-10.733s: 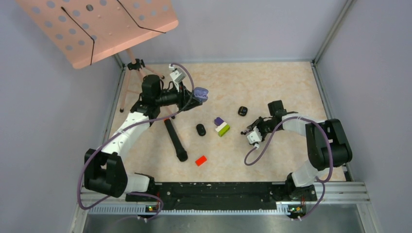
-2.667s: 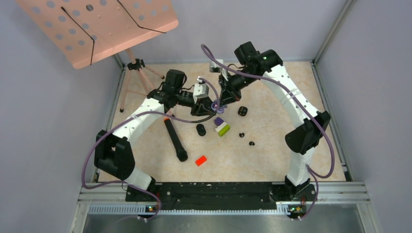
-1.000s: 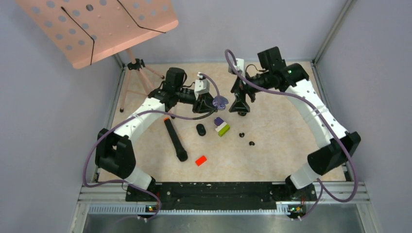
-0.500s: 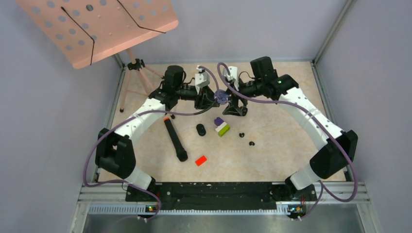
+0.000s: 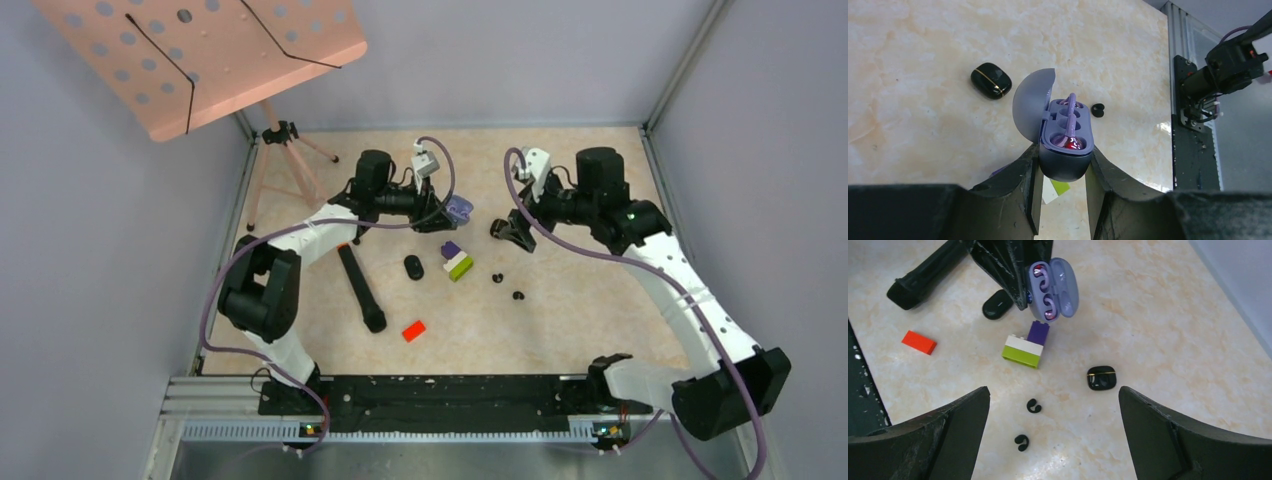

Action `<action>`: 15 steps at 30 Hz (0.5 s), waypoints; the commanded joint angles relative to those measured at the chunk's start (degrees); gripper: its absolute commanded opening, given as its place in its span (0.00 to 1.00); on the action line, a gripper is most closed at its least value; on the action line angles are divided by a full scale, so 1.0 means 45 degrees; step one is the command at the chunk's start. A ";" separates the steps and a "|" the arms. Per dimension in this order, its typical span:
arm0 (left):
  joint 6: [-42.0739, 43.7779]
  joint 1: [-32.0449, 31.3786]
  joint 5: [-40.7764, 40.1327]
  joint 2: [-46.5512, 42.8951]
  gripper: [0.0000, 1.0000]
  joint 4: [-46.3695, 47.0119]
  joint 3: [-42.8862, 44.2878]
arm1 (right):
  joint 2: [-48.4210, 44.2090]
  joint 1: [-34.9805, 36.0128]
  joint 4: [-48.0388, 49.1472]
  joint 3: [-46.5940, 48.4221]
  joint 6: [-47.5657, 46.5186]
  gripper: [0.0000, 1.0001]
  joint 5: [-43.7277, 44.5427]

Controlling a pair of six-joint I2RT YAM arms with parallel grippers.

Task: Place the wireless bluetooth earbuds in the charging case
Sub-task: Close the charging case.

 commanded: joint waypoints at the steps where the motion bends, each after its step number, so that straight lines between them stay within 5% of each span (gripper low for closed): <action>1: -0.1144 -0.0187 0.0995 -0.0234 0.00 0.2641 -0.0066 | 0.0634 0.0037 0.0992 -0.0659 -0.0394 0.99 -0.2241; 10: 0.3793 -0.0584 0.1467 -0.0663 0.00 -0.1822 0.1099 | 0.3396 0.0064 0.1344 0.0951 -0.1188 0.99 -0.4564; 15: 0.4296 -0.0728 0.1519 -0.0667 0.00 -0.2146 0.1178 | 0.3879 0.0335 0.1279 0.1214 -0.1477 0.98 -0.5084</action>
